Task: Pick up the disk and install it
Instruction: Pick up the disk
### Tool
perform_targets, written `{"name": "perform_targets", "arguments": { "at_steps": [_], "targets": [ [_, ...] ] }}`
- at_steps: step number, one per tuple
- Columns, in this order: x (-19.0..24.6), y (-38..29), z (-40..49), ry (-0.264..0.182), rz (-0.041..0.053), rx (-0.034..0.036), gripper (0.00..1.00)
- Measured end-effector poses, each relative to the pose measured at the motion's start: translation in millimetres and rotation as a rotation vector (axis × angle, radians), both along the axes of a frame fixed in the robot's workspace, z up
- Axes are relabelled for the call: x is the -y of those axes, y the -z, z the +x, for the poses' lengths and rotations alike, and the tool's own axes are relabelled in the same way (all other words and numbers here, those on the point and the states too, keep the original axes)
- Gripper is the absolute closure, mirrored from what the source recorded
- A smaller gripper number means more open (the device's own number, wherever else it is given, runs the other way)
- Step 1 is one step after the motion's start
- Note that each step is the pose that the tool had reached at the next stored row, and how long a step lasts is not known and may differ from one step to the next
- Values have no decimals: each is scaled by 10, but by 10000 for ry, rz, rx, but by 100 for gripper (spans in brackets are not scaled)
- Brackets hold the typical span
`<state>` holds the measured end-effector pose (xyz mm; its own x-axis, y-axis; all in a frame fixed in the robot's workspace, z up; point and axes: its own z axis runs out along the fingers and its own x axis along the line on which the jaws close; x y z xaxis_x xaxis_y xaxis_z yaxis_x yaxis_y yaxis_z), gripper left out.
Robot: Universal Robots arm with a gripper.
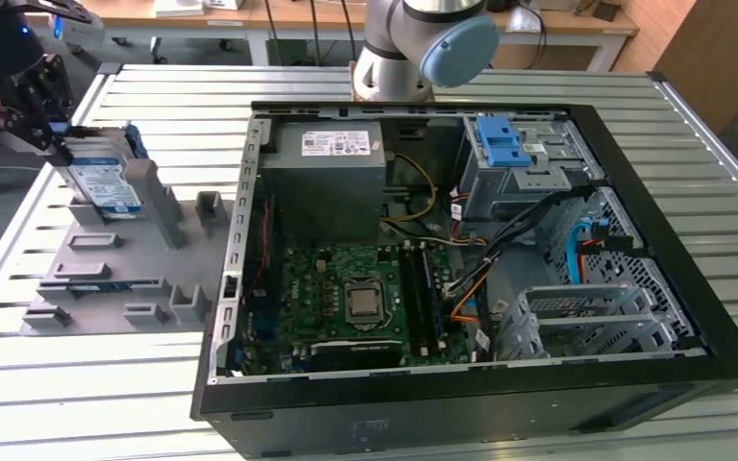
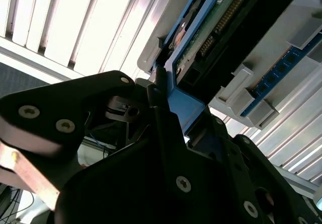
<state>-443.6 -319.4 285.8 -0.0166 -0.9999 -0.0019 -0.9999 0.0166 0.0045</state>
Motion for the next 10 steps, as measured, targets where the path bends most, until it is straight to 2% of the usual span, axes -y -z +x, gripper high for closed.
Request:
{"name": "perform_targets", "arguments": {
  "at_steps": [7, 10],
  "targets": [
    [0, -50, 0, 0, 0, 2, 63],
    [1, -52, 0, -1, -9, 5, 63]
  ]
}}
